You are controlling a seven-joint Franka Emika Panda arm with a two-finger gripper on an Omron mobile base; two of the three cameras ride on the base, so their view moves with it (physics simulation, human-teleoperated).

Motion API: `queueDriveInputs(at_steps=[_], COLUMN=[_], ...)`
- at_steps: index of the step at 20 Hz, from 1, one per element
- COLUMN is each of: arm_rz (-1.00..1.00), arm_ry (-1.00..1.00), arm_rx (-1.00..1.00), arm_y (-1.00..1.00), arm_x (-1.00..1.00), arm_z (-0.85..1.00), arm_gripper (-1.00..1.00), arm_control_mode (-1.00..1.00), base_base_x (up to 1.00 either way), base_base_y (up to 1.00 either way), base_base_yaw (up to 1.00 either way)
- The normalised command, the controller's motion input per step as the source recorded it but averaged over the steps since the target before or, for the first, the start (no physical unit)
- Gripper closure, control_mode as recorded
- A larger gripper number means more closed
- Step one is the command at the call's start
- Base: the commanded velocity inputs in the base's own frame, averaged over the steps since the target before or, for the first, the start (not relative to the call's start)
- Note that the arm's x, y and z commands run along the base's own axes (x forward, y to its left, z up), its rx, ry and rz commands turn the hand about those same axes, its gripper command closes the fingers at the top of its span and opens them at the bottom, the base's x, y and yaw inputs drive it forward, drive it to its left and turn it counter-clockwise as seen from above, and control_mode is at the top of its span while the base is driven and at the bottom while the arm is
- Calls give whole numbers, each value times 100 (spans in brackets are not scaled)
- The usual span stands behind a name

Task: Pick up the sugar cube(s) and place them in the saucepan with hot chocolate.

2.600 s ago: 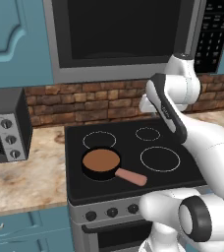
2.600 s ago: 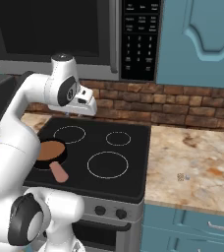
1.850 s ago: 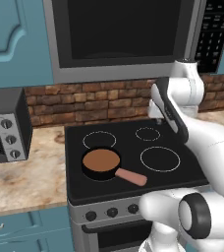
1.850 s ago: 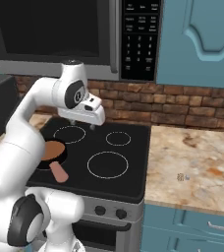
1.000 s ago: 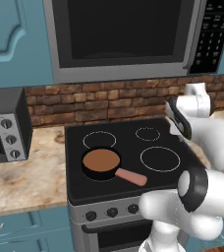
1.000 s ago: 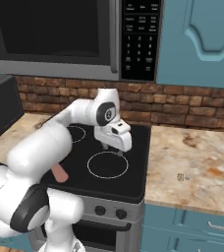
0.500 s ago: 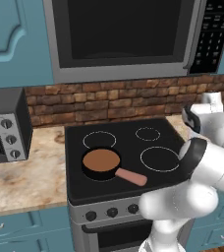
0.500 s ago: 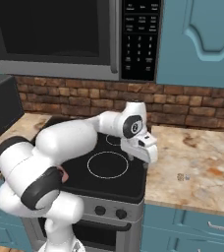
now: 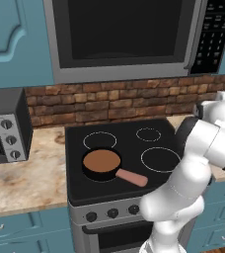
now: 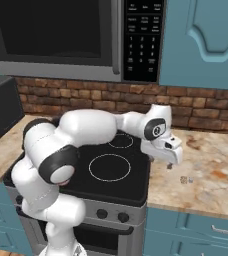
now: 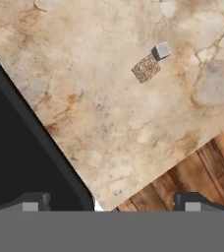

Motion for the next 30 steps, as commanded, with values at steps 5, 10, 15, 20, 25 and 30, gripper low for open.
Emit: queueDriveInputs(at_steps=[5,10,15,20,25,30], arm_rz=[6,0,0,0,0,0], arm_ry=[0,0,2,0,0,0], arm_rx=[11,3,0,0,0,0], arm_y=[-71,-36,-10,-14,-18,0], arm_x=[9,12,19,17,24,28], arm_z=[-19,-39,-36,-20,-44,-49], arm_gripper=[-100,-100,-100,-100,-100,-100], arm_control_mode=[-100,-100,-100,-100,-100,-100], base_base_x=[0,0,0,0,0,0], base_base_y=[0,0,0,0,0,0], base_base_yaw=[0,0,0,0,0,0])
